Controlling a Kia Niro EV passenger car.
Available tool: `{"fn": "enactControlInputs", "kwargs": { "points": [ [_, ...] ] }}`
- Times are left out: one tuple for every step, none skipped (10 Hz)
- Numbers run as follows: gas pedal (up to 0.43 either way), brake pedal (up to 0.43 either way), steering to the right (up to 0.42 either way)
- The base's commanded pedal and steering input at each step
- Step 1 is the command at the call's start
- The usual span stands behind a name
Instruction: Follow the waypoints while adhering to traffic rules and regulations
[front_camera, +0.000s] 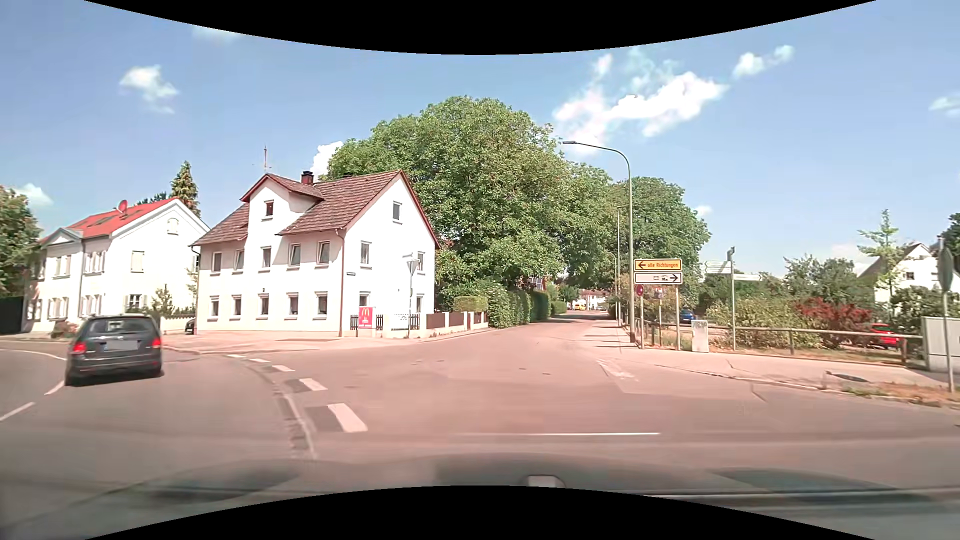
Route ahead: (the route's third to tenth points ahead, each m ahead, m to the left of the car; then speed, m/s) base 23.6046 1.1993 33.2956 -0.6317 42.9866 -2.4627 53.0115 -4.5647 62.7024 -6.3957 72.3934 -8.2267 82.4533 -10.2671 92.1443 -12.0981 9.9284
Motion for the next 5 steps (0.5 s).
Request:
{"fn": "enactControlInputs", "kwargs": {
  "points": [
    [0.15,0.0,0.046],
    [0.15,0.0,0.046],
    [0.157,0.0,0.044],
    [0.169,0.0,0.039],
    [0.169,0.0,0.033]
  ]
}}
